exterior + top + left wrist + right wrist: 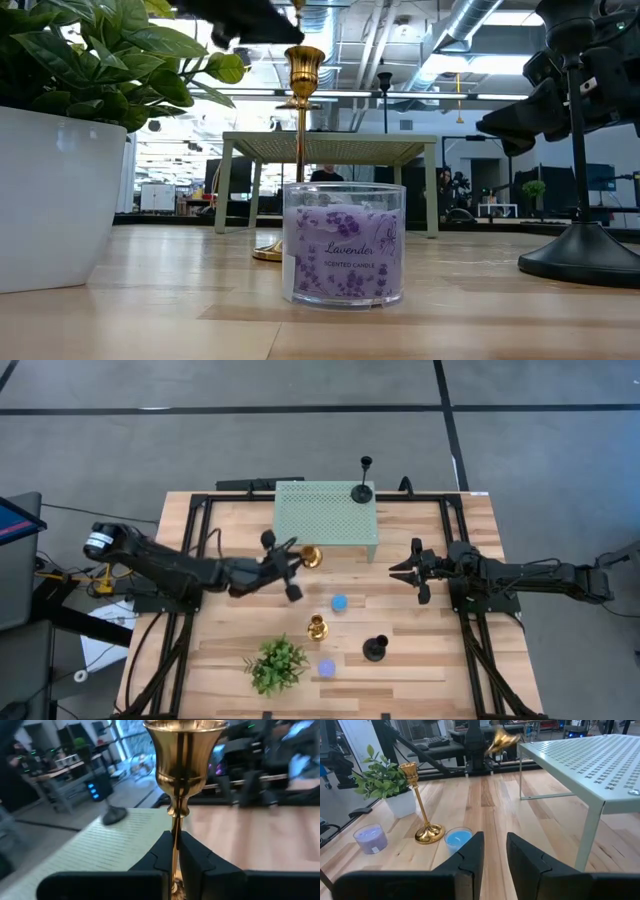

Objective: Pick & Place candle stick holders
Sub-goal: Put the gold candlestick on the shelf

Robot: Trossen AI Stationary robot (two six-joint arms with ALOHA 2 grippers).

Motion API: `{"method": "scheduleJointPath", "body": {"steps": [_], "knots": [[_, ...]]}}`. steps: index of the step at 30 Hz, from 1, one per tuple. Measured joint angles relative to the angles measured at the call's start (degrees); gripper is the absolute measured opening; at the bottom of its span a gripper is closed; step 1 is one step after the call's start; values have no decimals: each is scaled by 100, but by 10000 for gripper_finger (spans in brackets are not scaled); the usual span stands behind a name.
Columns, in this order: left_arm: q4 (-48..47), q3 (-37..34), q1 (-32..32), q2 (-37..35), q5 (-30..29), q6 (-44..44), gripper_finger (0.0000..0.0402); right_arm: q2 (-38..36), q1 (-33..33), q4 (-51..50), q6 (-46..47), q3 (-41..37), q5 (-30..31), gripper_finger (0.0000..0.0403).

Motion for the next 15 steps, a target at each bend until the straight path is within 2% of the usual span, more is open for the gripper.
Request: {"method": "scheduleJointPath", "body": {"steps": [4, 7, 11, 15], "knots": [[-574, 506, 615, -17, 97, 93, 16, -2, 0, 2, 0, -1, 0, 75], [-545, 625, 1235, -61, 1049, 177, 16, -2, 0, 0, 0, 0, 0, 75], [-525, 723, 2186, -41, 2285, -205, 16, 0, 0, -22, 0, 0, 0, 75], [-518, 722, 3072, 25, 3054, -629, 16, -1, -1, -19, 2, 0, 0, 75]]}}
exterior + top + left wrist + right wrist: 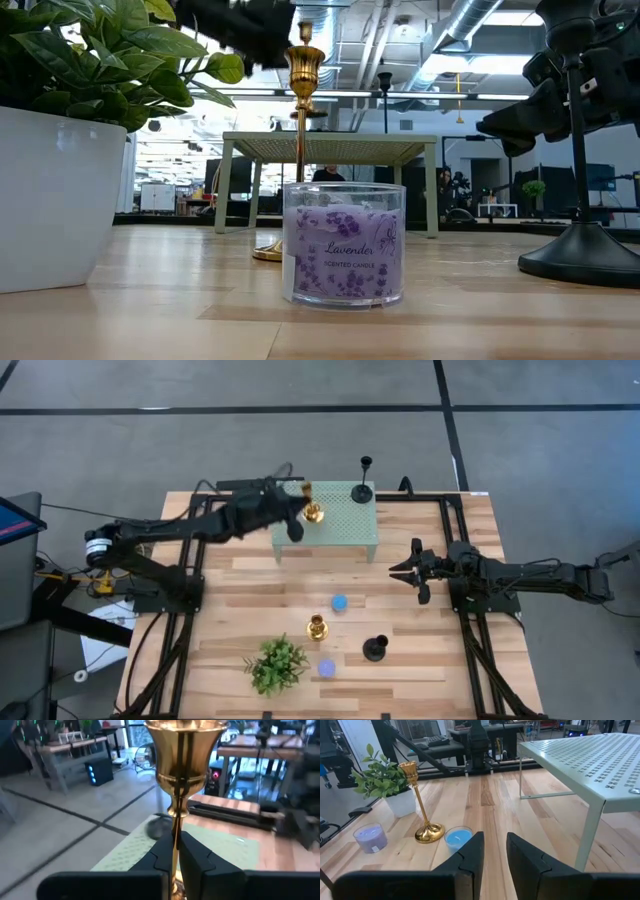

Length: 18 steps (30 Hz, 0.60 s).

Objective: Pick & Place candle stick holders
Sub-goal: Put the gold candlestick on the shelf

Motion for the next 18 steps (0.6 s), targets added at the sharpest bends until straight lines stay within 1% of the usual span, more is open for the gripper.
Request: {"method": "scheduleJointPath", "body": {"steps": [3, 5, 7, 12, 16, 18], "knots": [[241, 0, 471, 72, 559, -241, 16, 1, -1, 4, -2, 0, 0, 75], [459, 67, 657, 226, 986, -369, 16, 1, -1, 3, 0, 0, 0, 75], [442, 252, 756, 468, 1259, -390, 15, 0, 1, 6, -1, -2, 2, 75], [243, 930, 757, 1151, 1408, -246, 15, -1, 0, 8, -2, 0, 4, 75], [-187, 1359, 852, 1508, 1398, -227, 15, 1, -1, 6, 48, 0, 4, 75], [-272, 1441, 924, 1605, 1334, -221, 15, -1, -1, 5, 49, 0, 4, 75]]}}
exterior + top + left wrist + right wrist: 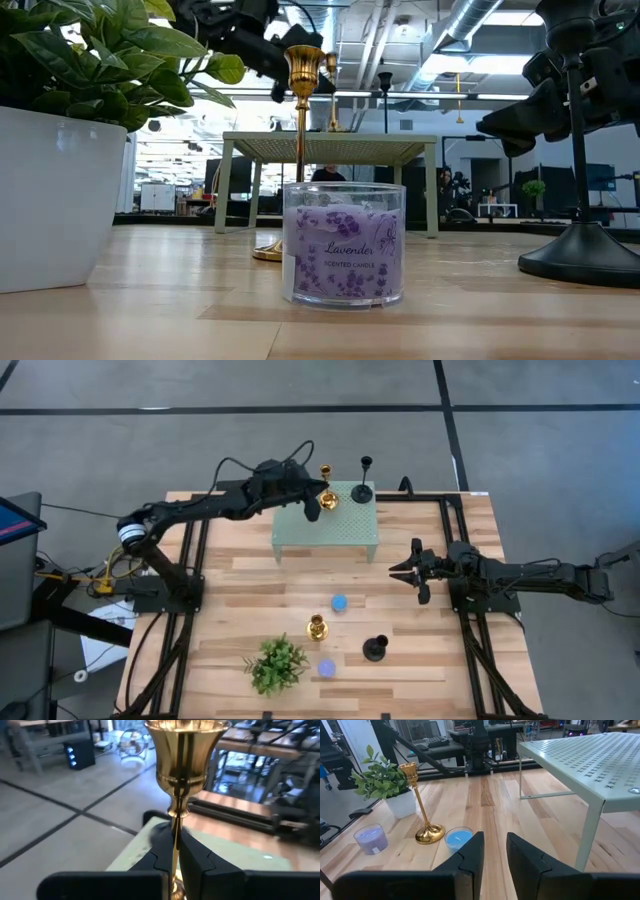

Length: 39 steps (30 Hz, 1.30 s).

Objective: Pick & Place candle stick holders
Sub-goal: Put the gold candlestick on the shelf

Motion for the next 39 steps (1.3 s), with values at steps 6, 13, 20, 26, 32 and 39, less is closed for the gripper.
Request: {"method": "scheduleJointPath", "body": {"steps": [6, 13, 20, 26, 32, 39], "knots": [[6, 41, 149, 105, -83, -15, 15, 2, 0, -13, -1, 0, 0, 75], [-2, 46, 206, 210, -87, -17, 15, 2, 0, -19, -1, 0, 6, 75], [238, 54, 204, 511, -115, -13, 15, 0, 0, -21, -1, 0, 22, 75], [541, 51, 199, 607, -236, -15, 28, 2, 0, -23, 8, 0, 24, 75], [412, 46, 200, 502, -238, -2, 65, 0, 0, -30, 1, 0, 24, 75], [-377, 39, 184, 259, -238, 3, 84, 0, 2, -104, -1, -2, 44, 75]]}}
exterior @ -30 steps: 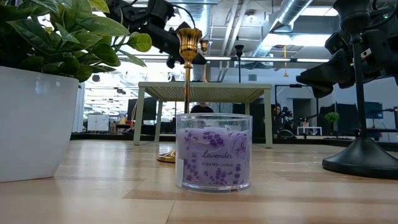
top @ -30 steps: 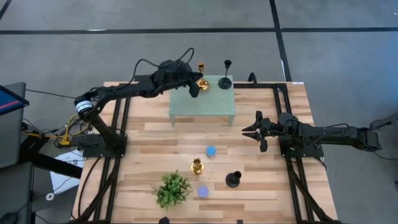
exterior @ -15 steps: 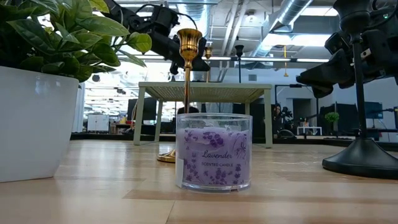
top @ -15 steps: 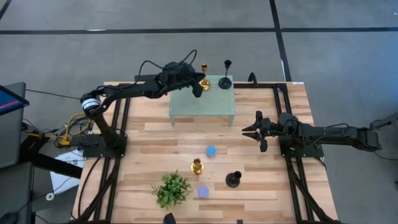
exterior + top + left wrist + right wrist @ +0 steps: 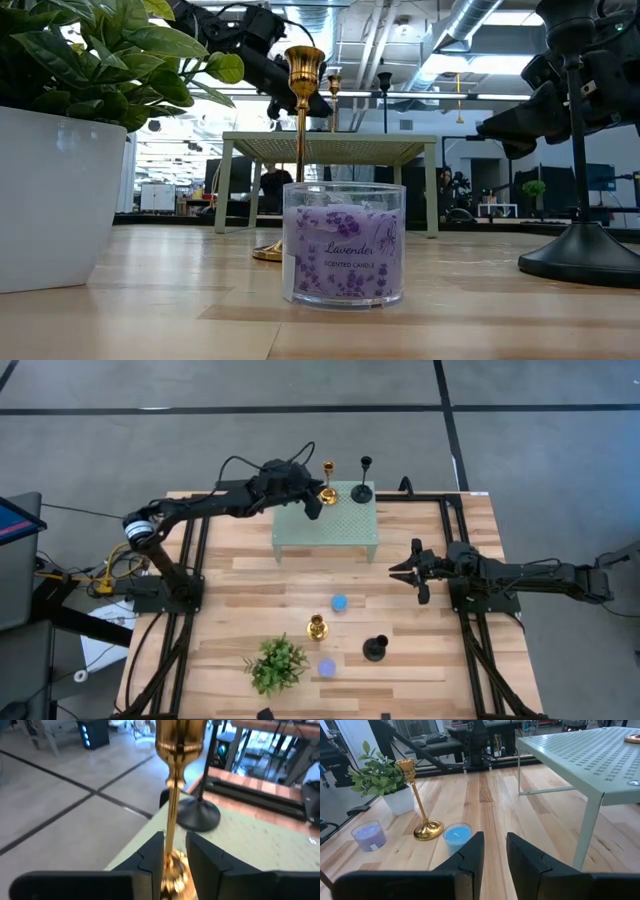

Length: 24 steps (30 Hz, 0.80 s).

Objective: Pick & Place candle stick holders
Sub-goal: Put the gold candlestick on the shelf

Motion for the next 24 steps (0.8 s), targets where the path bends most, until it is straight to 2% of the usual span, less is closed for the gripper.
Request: {"method": "scheduleJointPath", "body": {"steps": [5, 8, 19, 24], "knots": [[-923, -47, -35, -543, 21, 185, 80, 2, 0, -2, -2, 0, 53, 75], [-960, -365, -152, -1041, 32, 434, 67, 1, -2, -2, -4, 2, 147, 75], [-1000, -2553, -961, -3393, 48, 649, 14, 1, -2, 7, -1, 2, 151, 75], [-943, -3315, -1488, -4271, 51, 654, 6, 1, -1, 7, 0, 2, 149, 75]]}}
